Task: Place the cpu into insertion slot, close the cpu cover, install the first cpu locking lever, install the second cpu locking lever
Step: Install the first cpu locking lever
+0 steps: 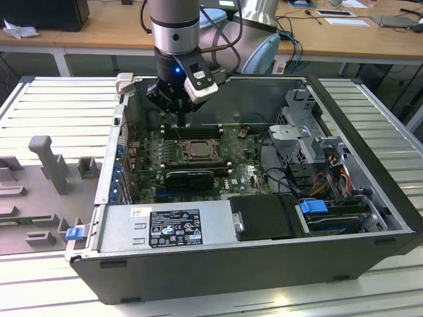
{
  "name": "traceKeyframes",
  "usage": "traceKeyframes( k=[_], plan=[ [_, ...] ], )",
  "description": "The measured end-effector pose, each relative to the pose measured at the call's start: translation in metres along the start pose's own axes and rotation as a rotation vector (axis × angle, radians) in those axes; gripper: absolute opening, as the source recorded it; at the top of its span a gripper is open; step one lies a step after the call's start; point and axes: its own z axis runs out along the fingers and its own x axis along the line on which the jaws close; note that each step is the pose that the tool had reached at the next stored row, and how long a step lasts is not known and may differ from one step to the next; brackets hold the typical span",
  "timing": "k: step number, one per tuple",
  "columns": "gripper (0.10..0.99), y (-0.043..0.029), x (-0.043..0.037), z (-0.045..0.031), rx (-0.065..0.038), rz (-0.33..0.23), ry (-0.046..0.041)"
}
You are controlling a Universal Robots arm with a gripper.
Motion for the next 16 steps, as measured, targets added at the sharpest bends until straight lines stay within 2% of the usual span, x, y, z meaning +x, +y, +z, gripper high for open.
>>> traceKeyframes(
  k=[7, 12, 16],
  plan=[
    [0.106, -0.0009, 0.0029, 0.0037, -0.001, -0.001, 0.0004],
    [0.106, -0.0013, 0.0136, 0.0054, -0.001, -0.003, 0.0004],
    [0.106, -0.0016, 0.0167, 0.0077, -0.001, -0.014, 0.0023]
  ],
)
